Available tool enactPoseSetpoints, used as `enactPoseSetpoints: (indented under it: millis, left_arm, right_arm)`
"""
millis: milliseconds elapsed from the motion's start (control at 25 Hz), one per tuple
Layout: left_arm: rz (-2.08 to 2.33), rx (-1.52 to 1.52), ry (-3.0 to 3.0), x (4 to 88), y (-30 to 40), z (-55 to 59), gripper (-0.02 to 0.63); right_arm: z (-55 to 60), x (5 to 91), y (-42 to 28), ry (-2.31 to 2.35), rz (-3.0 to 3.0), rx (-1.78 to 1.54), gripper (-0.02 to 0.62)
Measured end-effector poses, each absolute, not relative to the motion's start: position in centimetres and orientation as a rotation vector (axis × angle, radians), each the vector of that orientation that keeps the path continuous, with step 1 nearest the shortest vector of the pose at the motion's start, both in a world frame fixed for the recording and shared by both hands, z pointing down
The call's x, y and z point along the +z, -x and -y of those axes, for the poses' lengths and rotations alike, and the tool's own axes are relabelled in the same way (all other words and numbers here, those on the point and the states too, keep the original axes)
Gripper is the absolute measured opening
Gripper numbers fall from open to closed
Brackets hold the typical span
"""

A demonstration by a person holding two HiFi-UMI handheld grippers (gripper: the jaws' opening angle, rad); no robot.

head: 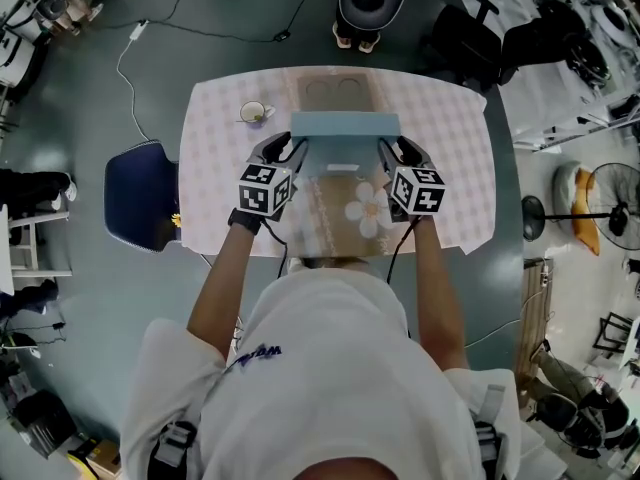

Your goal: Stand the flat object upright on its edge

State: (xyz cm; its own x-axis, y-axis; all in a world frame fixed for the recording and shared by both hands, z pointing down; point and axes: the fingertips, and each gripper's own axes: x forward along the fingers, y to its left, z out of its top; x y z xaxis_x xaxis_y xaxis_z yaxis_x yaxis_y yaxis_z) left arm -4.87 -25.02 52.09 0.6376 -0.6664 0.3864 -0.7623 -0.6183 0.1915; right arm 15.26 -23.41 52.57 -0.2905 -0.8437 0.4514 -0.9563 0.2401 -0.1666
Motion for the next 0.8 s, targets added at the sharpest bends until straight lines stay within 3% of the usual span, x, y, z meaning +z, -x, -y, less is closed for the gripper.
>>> enactPoseSetpoints:
  millis: [800]
  left_arm:
    - [1.147, 0.44, -2.582, 52.3, 5.3, 23.6, 0.158]
  right_arm:
    - [21.4, 52.8, -14.9, -1.681, 2.228, 0.506, 0.183]
